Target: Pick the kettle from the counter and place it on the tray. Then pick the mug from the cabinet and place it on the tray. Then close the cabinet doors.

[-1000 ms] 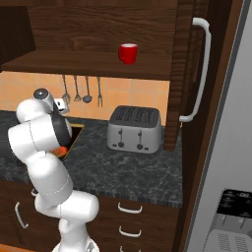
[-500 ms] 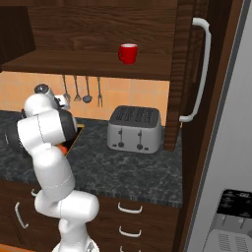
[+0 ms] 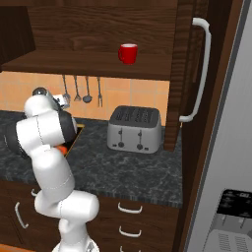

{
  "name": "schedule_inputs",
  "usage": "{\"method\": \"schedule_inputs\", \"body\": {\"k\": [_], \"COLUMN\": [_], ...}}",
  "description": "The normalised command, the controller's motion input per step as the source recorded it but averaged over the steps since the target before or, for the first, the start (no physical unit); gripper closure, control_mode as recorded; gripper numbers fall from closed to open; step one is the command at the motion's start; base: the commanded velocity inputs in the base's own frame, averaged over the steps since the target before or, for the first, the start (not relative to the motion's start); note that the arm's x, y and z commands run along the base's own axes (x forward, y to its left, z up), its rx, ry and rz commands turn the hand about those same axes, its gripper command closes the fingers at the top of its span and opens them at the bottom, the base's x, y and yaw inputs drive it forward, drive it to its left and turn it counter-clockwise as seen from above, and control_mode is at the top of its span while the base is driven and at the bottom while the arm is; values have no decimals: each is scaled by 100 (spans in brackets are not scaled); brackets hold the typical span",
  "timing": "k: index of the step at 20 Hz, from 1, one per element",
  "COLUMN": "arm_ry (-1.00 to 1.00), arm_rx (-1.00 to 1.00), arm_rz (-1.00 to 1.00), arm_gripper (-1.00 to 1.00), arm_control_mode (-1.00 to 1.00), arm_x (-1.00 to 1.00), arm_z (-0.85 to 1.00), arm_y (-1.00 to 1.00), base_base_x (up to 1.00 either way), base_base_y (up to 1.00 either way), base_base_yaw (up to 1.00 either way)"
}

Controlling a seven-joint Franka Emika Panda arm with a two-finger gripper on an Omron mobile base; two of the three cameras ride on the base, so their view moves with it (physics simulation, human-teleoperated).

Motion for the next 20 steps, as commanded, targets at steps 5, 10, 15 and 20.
{"method": "schedule_inputs", "body": {"k": [5,10,15,20], "arm_ry": [-25,-12,1,9], "arm_rx": [7,8,9,2], "arm_rz": [0,-5,-17,-12], "arm_gripper": [-100,-100,-100,-100], "arm_control_mode": [-100,-100,-100,-100], "arm_x": [-25,-73,-100,-71], "arm_z": [9,32,78,100], "arm_y": [-2,-21,-27,-10], "base_base_x": [0,0,0,0], "base_base_y": [0,0,0,0], "base_base_yaw": [0,0,0,0]}}
